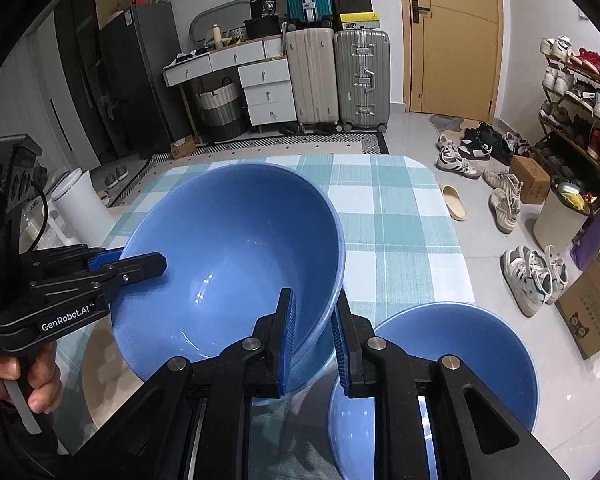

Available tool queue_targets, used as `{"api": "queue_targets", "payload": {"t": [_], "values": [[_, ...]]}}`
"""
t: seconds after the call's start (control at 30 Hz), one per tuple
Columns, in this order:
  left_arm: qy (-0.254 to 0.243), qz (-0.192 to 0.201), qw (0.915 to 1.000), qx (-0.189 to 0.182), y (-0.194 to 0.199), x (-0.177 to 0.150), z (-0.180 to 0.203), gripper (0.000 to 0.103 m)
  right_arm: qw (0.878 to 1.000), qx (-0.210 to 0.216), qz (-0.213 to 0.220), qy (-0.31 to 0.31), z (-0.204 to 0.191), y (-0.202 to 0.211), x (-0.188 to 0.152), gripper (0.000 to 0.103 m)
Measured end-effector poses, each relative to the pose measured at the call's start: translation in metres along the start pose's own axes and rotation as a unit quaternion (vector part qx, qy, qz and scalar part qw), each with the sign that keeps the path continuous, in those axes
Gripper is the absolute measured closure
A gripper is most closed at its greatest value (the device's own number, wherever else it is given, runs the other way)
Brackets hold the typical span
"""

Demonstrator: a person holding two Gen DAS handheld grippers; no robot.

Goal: Organize plates and bowls
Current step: 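Lower the held blue bowls into the other blue bowls with both tools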

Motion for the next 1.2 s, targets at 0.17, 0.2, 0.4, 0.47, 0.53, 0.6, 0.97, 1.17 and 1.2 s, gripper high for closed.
{"api": "queue_targets", "payload": {"t": [0.17, 0.2, 0.4, 0.47, 0.53, 0.6, 0.97, 1.17, 1.2], "values": [[-0.003, -0.005, 0.9999, 0.008, -0.012, -0.005, 0.0, 0.089, 1.0, -0.005, -0.006, 0.002, 0.0, -0.006, -0.005, 0.085], [-0.004, -0.005, 0.9999, 0.011, -0.015, -0.006, 0.0, 0.089, 1.0, -0.005, -0.007, 0.002, 0.0, -0.007, -0.007, 0.085], [-0.01, -0.006, 0.9997, 0.022, -0.026, -0.009, 0.003, 0.089, 1.0, -0.015, -0.013, 0.006, 0.0, -0.014, -0.011, 0.085], [-0.013, -0.007, 0.9996, 0.026, -0.029, -0.011, 0.003, 0.089, 1.0, -0.018, -0.015, 0.008, 0.0, -0.016, -0.012, 0.085], [-0.015, -0.009, 0.9995, 0.028, -0.034, -0.011, 0.003, 0.089, 1.0, -0.021, -0.018, 0.008, 0.0, -0.018, -0.014, 0.085], [-0.015, -0.011, 0.9994, 0.029, -0.037, -0.013, 0.002, 0.089, 1.0, -0.022, -0.02, 0.008, 0.001, -0.021, -0.015, 0.085], [-0.027, -0.013, 0.9988, 0.038, -0.051, -0.02, 0.006, 0.086, 0.999, -0.038, -0.026, 0.013, 0.005, -0.028, -0.021, 0.085], [-0.034, -0.011, 0.9983, 0.047, -0.053, -0.02, 0.007, 0.086, 0.998, -0.045, -0.029, 0.017, 0.006, -0.03, -0.026, 0.084], [-0.035, -0.011, 0.9982, 0.048, -0.053, -0.021, 0.007, 0.086, 0.998, -0.044, -0.029, 0.017, 0.006, -0.03, -0.026, 0.084]]}}
Point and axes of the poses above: each gripper's, at about its wrist camera, not at the fingertips, and y roughly against the way its jaws point, z to its right, x to its top, the point moved 8 cm from there along -y, roughly the way its jaws point, and after that the axes turned 15 degrees about x, right-handed, at the moved point
